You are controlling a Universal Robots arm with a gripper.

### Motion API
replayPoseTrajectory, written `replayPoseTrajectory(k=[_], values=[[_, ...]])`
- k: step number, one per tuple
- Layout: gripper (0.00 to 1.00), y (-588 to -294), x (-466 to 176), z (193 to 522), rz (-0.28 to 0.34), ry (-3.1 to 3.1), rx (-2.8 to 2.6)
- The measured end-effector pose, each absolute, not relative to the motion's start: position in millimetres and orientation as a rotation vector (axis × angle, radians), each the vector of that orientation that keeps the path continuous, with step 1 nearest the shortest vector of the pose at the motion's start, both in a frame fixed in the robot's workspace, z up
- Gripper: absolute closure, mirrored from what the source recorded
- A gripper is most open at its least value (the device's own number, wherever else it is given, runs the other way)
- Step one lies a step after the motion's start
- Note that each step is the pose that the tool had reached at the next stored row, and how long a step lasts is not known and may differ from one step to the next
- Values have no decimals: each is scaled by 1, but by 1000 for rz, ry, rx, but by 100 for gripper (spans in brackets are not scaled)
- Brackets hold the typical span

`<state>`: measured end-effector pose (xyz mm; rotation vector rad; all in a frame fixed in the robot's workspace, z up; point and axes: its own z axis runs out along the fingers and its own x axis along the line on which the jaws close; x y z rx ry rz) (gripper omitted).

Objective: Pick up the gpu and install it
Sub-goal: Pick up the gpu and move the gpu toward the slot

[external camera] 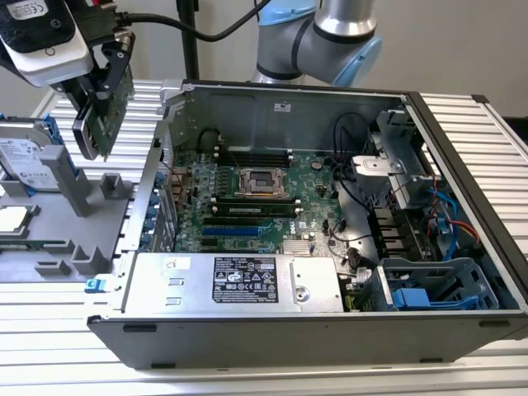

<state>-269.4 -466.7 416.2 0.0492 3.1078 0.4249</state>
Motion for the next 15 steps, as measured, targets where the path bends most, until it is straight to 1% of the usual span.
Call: replayPoseTrajectory(k=[15], values=[[100,-467,-254,416,425,3108,50]])
